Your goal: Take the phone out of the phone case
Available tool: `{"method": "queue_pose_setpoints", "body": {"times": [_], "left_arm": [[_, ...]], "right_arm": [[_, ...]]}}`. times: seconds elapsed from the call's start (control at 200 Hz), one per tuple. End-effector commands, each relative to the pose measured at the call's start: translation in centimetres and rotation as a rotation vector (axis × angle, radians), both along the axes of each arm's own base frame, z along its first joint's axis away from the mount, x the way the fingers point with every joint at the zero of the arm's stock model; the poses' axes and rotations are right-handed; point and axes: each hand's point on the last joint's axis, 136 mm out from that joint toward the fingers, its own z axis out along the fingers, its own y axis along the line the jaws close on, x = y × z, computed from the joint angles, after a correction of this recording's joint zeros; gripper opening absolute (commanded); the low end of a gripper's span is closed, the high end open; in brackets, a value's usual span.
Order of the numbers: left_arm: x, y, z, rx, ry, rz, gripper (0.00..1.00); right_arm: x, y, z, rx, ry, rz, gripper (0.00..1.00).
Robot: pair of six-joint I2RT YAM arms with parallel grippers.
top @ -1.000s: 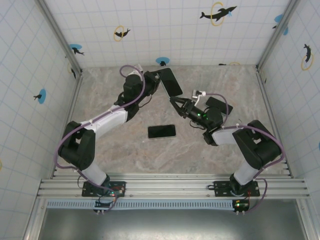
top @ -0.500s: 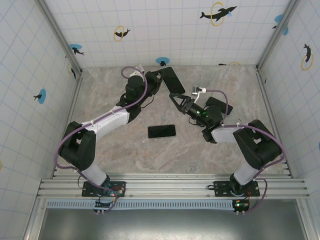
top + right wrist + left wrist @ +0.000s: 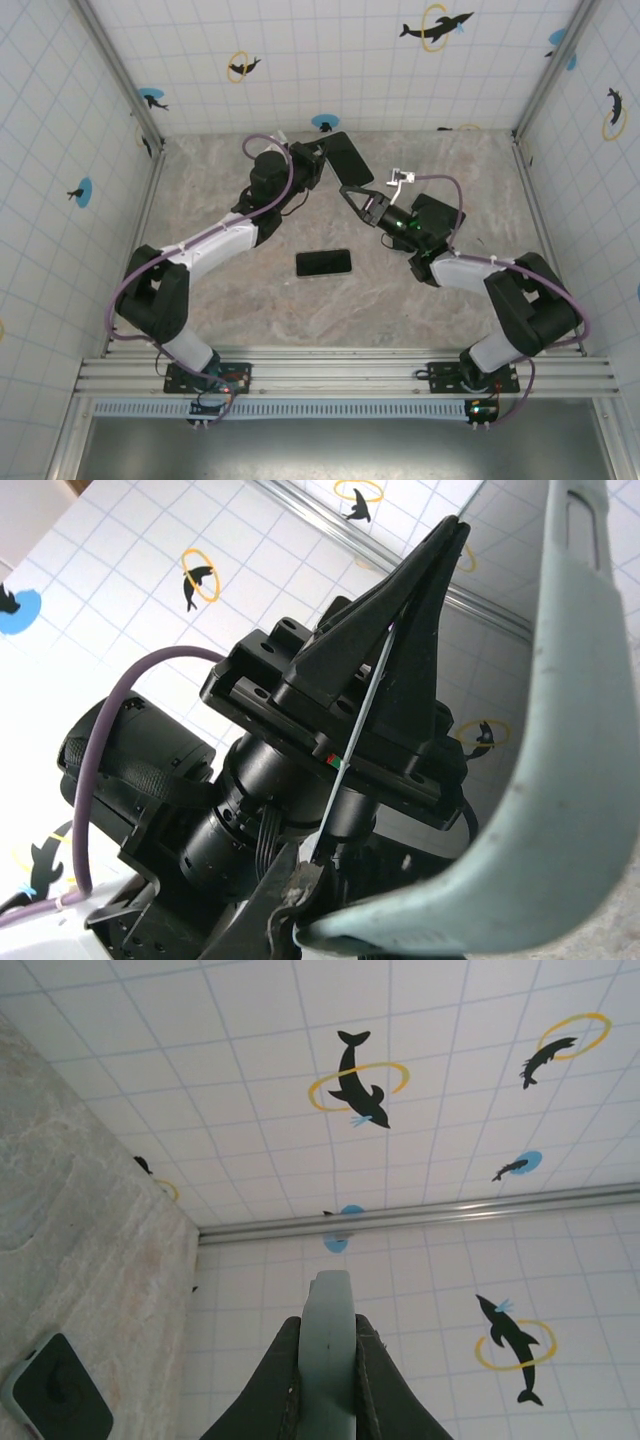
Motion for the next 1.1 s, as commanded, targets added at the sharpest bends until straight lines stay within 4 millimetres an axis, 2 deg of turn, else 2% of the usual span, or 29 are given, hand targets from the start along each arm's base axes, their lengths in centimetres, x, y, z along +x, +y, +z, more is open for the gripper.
{"method": "queue_pose_setpoints", "body": {"times": [0.0,0.601,1.091], "left_arm": [[-2.1,0.0,5.2,-0.094,-0.071,-0.043,0.0],[-2.8,-0.6,5.4,-0.111,-0.053,-0.082,0.0],[-2.8,-0.8,5.4,-0.055,-0.073,-0.084,0.0]], "right_arm": [[2.4,-0.8,-3.1,-0.187,-0.021,-0.104,0.14],[2.9,-1.7,-3.5,-0.307,-0.077,-0.152,0.17],[3.0,-2.6,-2.9,-0.287,-0.086,-0.165,0.2]]}}
